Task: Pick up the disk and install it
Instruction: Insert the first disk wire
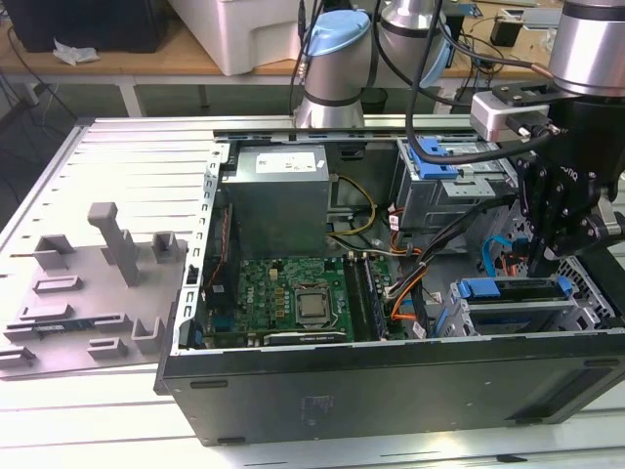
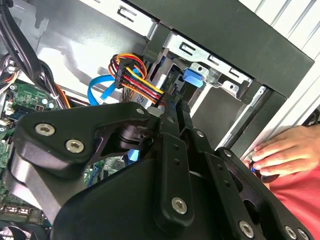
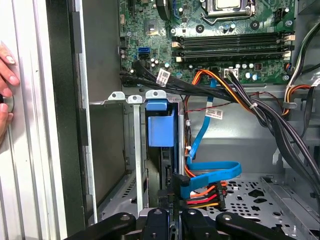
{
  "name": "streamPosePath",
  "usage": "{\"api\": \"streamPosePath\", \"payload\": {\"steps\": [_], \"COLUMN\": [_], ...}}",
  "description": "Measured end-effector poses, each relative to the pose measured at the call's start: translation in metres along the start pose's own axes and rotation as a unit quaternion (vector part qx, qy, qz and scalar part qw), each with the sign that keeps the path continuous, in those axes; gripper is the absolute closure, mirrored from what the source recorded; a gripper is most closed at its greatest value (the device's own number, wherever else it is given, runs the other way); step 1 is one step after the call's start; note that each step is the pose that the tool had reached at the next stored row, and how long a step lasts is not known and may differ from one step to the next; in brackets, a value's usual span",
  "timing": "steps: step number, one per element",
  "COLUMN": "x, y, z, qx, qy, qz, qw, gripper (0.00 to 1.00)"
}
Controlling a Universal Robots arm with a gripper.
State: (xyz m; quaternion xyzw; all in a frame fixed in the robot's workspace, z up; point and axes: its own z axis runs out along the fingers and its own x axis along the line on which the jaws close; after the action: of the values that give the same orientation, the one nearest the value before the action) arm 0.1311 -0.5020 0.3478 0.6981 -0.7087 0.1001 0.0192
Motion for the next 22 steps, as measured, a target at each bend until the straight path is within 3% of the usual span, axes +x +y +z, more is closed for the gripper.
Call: {"api": "streamPosePath", "payload": {"steps": [8, 16, 22], "x": [0.0029, 0.0047, 0.0048], "y": [0.0, 0.0, 0.0], "z": [0.0004, 0.0008, 0.0008], "qx": [0.0, -0.0001, -0.0001], "qy": [0.0, -0.003, -0.0031], "qz": [0.0, 0.0, 0.0], "qw": [1.0, 1.0, 1.0], "gripper": [0.83, 0.83, 0.83]}}
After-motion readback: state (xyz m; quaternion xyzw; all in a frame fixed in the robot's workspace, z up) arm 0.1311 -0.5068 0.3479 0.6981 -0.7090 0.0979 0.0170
